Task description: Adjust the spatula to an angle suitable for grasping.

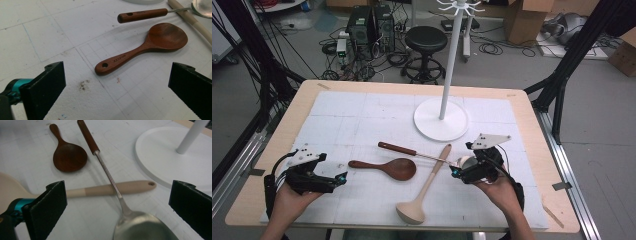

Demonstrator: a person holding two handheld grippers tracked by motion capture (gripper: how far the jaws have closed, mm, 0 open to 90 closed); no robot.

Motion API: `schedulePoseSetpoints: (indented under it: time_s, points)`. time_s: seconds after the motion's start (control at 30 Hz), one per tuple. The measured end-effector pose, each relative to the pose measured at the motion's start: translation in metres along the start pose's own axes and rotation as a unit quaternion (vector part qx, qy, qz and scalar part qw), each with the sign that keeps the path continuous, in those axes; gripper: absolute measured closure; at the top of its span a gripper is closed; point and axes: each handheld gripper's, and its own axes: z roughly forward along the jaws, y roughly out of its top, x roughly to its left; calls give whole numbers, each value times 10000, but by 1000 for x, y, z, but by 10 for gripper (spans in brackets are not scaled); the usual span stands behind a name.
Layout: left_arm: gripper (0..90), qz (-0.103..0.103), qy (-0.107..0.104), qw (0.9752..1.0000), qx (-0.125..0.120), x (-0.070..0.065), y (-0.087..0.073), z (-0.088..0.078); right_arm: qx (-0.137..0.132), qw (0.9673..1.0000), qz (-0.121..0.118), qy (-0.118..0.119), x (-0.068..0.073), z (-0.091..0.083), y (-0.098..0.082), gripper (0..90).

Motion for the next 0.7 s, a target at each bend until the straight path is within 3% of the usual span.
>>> schedulePoseSetpoints:
  time_s: [0.27, 0.5, 0.6, 0.67, 0.7]
  points:
    - [17, 22, -29, 10000, -2, 0, 1, 0, 192, 9995, -156, 207, 2, 19, 24, 6]
    - [17, 31, -47, 10000, -19, 0, 1, 0, 247, 9991, -150, 313, 3, 29, 36, 6]
    - [17, 18, -45, 10000, -32, 0, 1, 0, 337, 9983, -273, 388, 2, 38, 44, 10]
    - [17, 24, -42, 10000, -30, 0, 1, -1, 348, 9979, -317, 456, 1, 43, 46, 101]
    - [17, 24, -45, 10000, -27, 0, 1, -1, 348, 9979, -317, 456, 1, 43, 46, 101]
